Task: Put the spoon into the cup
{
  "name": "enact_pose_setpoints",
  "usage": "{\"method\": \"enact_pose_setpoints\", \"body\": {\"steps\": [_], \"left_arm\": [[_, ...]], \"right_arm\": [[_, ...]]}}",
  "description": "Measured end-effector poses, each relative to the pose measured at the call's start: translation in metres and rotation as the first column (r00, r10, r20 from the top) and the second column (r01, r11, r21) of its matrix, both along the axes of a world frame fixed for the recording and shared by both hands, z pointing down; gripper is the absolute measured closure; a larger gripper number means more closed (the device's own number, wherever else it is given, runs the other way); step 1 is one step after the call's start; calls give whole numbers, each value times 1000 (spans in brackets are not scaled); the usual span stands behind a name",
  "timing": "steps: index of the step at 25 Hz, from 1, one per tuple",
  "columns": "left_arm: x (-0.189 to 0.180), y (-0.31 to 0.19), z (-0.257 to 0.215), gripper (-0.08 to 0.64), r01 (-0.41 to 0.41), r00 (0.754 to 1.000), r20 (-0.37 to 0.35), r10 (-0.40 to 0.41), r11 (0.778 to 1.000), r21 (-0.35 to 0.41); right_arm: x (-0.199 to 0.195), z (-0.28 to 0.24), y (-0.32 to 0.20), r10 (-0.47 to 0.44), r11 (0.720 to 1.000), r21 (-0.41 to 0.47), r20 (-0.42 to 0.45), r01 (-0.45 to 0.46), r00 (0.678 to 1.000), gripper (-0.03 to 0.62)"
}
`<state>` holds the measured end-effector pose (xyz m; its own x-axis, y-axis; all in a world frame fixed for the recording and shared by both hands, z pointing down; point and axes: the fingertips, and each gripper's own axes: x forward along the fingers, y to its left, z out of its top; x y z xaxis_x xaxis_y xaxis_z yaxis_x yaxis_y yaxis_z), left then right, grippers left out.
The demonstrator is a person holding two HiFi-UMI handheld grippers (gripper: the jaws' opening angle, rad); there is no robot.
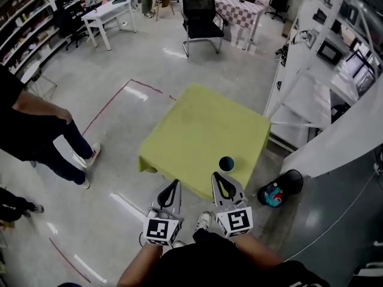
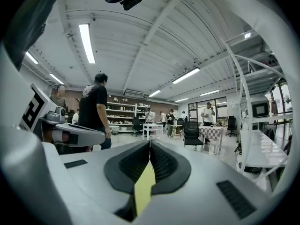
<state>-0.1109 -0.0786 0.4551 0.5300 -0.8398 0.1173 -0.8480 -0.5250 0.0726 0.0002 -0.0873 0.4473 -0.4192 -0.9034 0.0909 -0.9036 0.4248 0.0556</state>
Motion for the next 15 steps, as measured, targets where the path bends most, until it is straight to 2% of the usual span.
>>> {"method": "enact_pose_setpoints", "body": {"steps": [7,11,15], "left_arm": [[27,-39,4,554,0,1000,10,1,999,-32],[36,-56,-2,554,8,999,-35,-9,999,-33],[42,-68,-6,554,5,1000,-15,-6,1000,-28]], "right_arm": [[28,0,-43,-7,1000,4,23,7,1000,581],[38,-3,-62,-15,1000,17,32,15,999,581],[47,-11,-77,-8,1000,20,79,6,997,581]]}}
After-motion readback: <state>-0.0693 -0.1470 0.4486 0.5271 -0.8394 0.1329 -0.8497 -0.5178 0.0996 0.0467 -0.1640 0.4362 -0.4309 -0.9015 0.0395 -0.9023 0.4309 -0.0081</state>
